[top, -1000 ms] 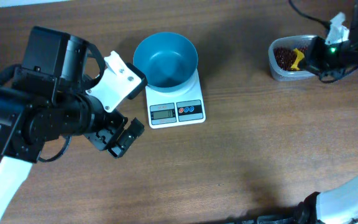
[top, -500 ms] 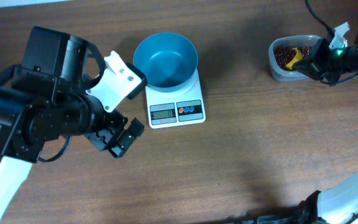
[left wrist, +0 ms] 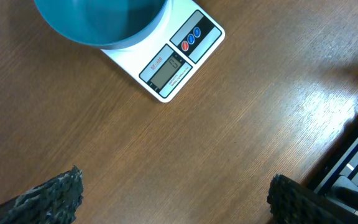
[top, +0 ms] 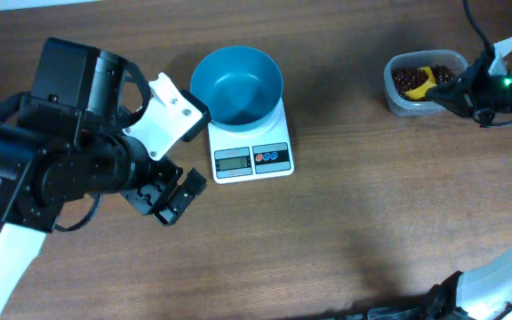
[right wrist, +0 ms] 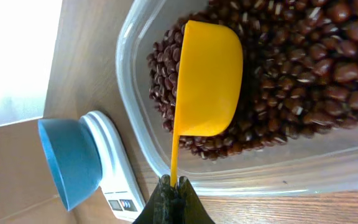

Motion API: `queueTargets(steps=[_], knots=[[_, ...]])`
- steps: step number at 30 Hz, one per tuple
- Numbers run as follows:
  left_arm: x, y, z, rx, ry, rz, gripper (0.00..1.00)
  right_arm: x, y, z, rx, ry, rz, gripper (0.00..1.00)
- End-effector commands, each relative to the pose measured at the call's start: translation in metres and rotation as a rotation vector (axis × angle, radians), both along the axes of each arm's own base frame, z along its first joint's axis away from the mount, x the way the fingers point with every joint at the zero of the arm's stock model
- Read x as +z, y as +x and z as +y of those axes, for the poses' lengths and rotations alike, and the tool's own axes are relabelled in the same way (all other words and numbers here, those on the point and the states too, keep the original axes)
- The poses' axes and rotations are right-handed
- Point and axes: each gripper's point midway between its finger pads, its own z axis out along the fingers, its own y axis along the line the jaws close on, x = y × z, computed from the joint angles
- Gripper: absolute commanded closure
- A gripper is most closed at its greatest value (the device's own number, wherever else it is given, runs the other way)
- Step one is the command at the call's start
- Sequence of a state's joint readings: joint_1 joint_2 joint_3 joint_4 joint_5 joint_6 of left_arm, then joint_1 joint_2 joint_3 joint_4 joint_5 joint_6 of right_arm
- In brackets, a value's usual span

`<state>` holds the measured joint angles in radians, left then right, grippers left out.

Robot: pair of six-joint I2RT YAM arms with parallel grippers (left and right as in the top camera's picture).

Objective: Scoop item into bowl and weigh 50g on scale
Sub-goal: 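Dip the scoop into the red beans and lift it filled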

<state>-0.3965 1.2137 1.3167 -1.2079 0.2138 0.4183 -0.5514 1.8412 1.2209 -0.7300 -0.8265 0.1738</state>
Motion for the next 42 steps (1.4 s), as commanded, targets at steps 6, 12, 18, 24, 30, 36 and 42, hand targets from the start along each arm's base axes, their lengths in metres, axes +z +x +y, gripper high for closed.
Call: queueTargets(steps=[6, 12, 18, 24, 30, 36, 42], knots=[[0.007, -0.001, -0.003, 0.002, -0.024, -0.009, 0.01, 0.008, -0.008, -0.012, 0.006, 0.066, -0.074, 0.96], [0.007, -0.001, -0.003, 0.002, -0.024, -0.009, 0.01, 0.007, -0.020, -0.029, -0.039, 0.081, -0.063, 0.96], [0.007, -0.001, -0.003, 0.002, -0.024, -0.009, 0.01, 0.027, -0.025, -0.049, -0.093, 0.167, -0.168, 0.96], [0.007, -0.001, -0.003, 0.002, -0.024, -0.009, 0.01, 0.039, -0.024, -0.050, -0.103, 0.225, -0.221, 0.96], [0.007, -0.001, -0.003, 0.002, -0.024, -0.009, 0.01, 0.049, -0.024, -0.045, -0.086, 0.269, -0.265, 0.96], [0.007, -0.001, -0.003, 0.002, -0.024, -0.009, 0.01, 0.052, -0.027, -0.039, -0.068, 0.291, -0.284, 0.96], [0.007, -0.001, -0.003, 0.002, -0.024, -0.009, 0.01, 0.061, -0.027, -0.035, -0.050, 0.325, -0.336, 0.96]])
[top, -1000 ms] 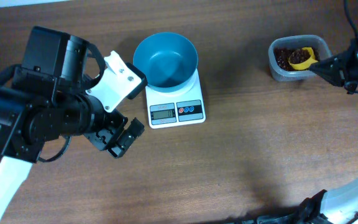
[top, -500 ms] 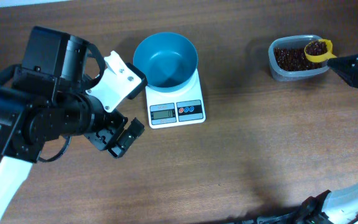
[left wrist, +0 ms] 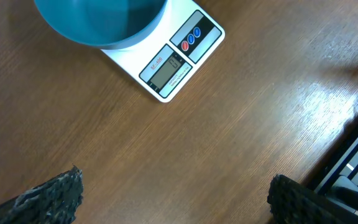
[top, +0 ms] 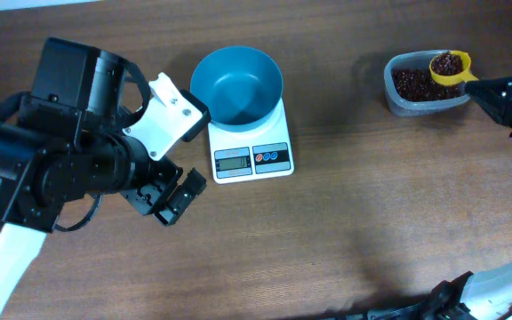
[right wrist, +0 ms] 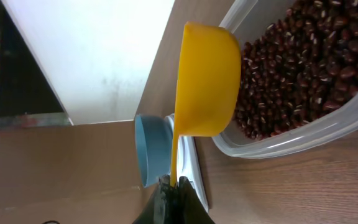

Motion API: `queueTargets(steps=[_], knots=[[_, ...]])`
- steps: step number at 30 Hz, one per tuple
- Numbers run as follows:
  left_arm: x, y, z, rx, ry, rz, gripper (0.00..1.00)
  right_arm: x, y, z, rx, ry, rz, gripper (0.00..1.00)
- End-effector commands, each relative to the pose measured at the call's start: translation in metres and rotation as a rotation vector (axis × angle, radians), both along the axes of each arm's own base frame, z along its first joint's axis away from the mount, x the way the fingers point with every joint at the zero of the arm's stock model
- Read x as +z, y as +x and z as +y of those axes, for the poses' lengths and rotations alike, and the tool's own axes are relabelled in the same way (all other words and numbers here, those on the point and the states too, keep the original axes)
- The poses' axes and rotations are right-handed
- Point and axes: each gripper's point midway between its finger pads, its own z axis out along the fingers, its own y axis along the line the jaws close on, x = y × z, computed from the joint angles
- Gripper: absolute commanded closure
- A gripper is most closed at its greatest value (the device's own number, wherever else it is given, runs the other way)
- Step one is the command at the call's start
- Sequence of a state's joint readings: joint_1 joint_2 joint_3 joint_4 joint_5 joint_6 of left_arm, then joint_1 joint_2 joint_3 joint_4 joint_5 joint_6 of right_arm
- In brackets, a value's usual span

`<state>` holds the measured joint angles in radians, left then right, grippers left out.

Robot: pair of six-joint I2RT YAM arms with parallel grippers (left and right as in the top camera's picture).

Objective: Scoop item into bowl and weigh 50g on scale
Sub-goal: 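Dip the scoop into the red beans and lift it filled, then move the filled scoop with the right gripper over the teal bowl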

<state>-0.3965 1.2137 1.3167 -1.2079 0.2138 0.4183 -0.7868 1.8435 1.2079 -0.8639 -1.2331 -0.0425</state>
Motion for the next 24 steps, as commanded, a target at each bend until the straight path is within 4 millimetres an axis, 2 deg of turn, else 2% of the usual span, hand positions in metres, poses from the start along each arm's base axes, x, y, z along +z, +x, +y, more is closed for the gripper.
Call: queueTargets(steps=[1, 3, 7, 10, 19, 24], knots=[[0.007, -0.001, -0.003, 0.002, -0.024, -0.009, 0.01, 0.014, 0.002, 0.003, 0.011, 0.064, -0.089, 0.96], [0.007, -0.001, -0.003, 0.002, -0.024, -0.009, 0.01, 0.021, 0.003, 0.004, 0.013, 0.093, -0.120, 0.96], [0.007, -0.001, -0.003, 0.002, -0.024, -0.009, 0.01, 0.021, 0.004, 0.008, 0.025, 0.093, -0.120, 0.96], [0.007, -0.001, -0.003, 0.002, -0.024, -0.009, 0.01, 0.022, 0.011, 0.025, 0.077, 0.084, -0.130, 0.96], [0.007, -0.001, -0.003, 0.002, -0.024, -0.009, 0.01, 0.023, 0.033, 0.113, 0.298, 0.126, -0.090, 0.96], [0.007, -0.001, -0.003, 0.002, -0.024, -0.009, 0.01, 0.029, 0.052, 0.148, 0.374, 0.130, -0.104, 0.96]])
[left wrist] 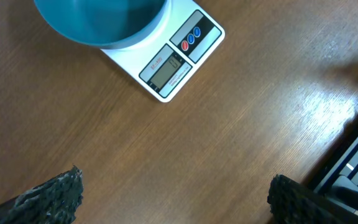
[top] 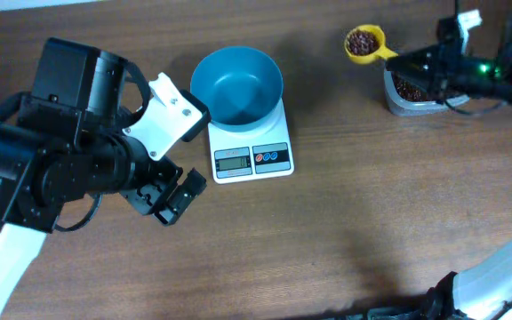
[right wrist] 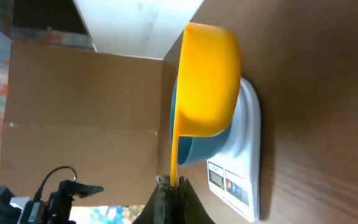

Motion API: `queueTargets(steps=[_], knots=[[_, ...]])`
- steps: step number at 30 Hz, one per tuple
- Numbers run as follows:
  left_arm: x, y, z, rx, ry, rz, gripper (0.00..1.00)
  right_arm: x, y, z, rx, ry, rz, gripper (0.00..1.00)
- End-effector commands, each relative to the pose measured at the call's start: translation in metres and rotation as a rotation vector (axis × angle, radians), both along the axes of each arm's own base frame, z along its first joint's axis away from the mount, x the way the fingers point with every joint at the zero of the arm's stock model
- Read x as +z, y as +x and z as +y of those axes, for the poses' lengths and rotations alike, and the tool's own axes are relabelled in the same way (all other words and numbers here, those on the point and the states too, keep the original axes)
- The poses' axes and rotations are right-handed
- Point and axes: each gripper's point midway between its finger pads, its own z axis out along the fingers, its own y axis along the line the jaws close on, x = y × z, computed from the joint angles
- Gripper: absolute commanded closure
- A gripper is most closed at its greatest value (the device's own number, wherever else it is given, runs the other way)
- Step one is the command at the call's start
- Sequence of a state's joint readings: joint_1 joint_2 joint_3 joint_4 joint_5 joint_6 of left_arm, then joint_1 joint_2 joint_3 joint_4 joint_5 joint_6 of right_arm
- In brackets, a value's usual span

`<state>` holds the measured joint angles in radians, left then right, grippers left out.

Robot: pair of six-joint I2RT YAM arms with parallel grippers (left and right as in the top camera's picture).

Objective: Scoop item into bowl and weigh 50g on scale
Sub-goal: 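Move the filled scoop with the right gripper over the teal bowl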

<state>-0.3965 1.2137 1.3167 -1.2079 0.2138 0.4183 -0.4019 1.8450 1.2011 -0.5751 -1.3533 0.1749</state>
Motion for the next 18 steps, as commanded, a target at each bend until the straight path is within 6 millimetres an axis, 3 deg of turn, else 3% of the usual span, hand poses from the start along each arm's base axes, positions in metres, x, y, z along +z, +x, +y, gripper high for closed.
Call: queueTargets(steps=[1, 7, 13, 18], knots=[[0.007, -0.001, -0.003, 0.002, -0.024, -0.009, 0.01, 0.007, 0.007, 0.021, 0.044, 0.054, 0.027, 0.96], [0.007, -0.001, -0.003, 0.002, -0.024, -0.009, 0.01, 0.019, 0.020, 0.064, 0.133, 0.058, -0.013, 0.96], [0.007, -0.001, -0.003, 0.002, -0.024, -0.009, 0.01, 0.021, 0.008, 0.118, 0.263, 0.058, -0.017, 0.96], [0.007, -0.001, -0.003, 0.002, -0.024, -0.009, 0.01, 0.030, 0.008, 0.144, 0.334, 0.034, -0.141, 0.96]])
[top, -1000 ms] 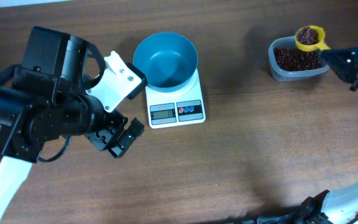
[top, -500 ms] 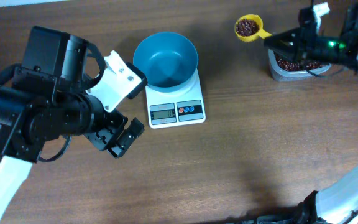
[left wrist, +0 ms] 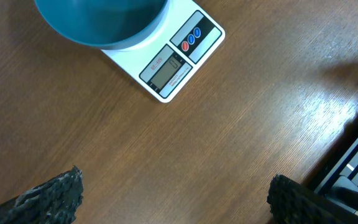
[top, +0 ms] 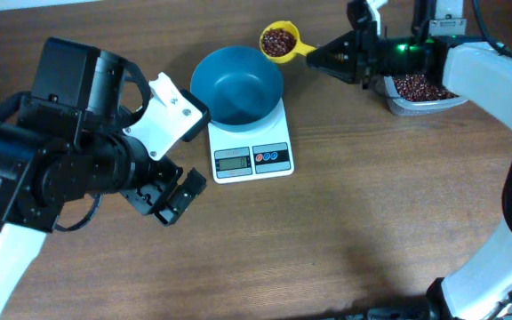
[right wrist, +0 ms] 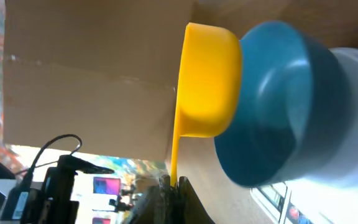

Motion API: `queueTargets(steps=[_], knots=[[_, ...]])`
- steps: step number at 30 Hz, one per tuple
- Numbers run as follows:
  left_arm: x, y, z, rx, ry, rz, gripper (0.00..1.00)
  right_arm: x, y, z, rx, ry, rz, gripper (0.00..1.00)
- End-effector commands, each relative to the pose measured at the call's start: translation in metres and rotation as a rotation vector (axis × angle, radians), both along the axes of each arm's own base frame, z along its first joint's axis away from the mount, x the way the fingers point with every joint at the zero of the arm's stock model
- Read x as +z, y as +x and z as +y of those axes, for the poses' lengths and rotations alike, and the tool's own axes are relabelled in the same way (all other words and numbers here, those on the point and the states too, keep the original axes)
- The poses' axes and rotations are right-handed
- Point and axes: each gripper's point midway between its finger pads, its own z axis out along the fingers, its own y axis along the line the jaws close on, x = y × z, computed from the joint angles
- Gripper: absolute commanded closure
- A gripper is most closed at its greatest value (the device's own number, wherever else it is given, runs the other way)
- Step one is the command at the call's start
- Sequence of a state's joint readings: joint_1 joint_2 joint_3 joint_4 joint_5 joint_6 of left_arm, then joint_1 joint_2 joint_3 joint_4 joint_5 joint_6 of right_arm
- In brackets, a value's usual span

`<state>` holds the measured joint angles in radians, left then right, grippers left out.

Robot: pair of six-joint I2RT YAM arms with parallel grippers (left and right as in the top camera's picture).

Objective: Scoop item into bowl and weigh 50g on scale
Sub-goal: 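Move the filled scoop with the right gripper over the teal bowl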

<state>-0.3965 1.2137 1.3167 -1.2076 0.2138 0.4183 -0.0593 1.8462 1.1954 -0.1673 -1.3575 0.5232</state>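
A yellow scoop [top: 279, 41] full of red beans hangs at the far right rim of the empty blue bowl [top: 236, 85], which sits on the white scale [top: 252, 156]. My right gripper [top: 320, 58] is shut on the scoop's handle; the right wrist view shows the scoop [right wrist: 207, 81] from below beside the bowl [right wrist: 278, 106]. The clear tub of beans [top: 420, 89] stands at the right. My left gripper [left wrist: 173, 193] hangs open over bare table, near the scale [left wrist: 173, 62].
The left arm's bulky black body and white bracket [top: 172, 111] sit just left of the scale. Bare wooden table [top: 345, 222] lies in front of the scale and to the right. The right arm reaches across above the tub.
My right gripper has moved left with the full scoop, from midway between tub and bowl to the bowl's far right rim. The left arm has not moved.
The scoop first lay down in the beans in the tub, held by my right gripper. Then it was raised over the tub, full of beans. Then it was left of the tub, and now it is at the bowl's rim. The left arm stayed still.
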Motion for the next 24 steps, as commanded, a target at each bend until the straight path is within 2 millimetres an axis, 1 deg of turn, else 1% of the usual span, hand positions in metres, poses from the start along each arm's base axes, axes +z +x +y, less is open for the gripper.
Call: queueTargets(steps=[1, 4, 7, 12, 14, 18, 24], knots=[[0.007, -0.001, -0.003, 0.002, -0.024, -0.009, 0.01, 0.010, -0.001, 0.019, 0.065, 0.013, -0.101, 0.96], [0.007, -0.001, -0.003, 0.002, -0.024, -0.009, 0.01, 0.012, -0.005, 0.032, 0.109, 0.000, -0.205, 0.96], [0.007, -0.001, -0.003, 0.002, -0.024, -0.009, 0.01, 0.011, -0.008, 0.040, 0.133, -0.012, -0.259, 0.96], [0.007, -0.001, -0.003, 0.002, -0.024, -0.009, 0.01, 0.011, -0.009, 0.041, 0.152, -0.032, -0.386, 0.96], [0.007, -0.001, -0.003, 0.002, -0.024, -0.009, 0.01, 0.010, -0.007, 0.040, 0.157, -0.053, -0.467, 0.96], [0.007, -0.001, -0.003, 0.002, -0.024, -0.009, 0.01, -0.004, 0.008, 0.036, 0.092, -0.160, -0.497, 0.96], [0.007, -0.001, -0.003, 0.002, -0.024, -0.009, 0.01, -0.004, 0.008, 0.035, 0.119, -0.191, -0.635, 0.96]])
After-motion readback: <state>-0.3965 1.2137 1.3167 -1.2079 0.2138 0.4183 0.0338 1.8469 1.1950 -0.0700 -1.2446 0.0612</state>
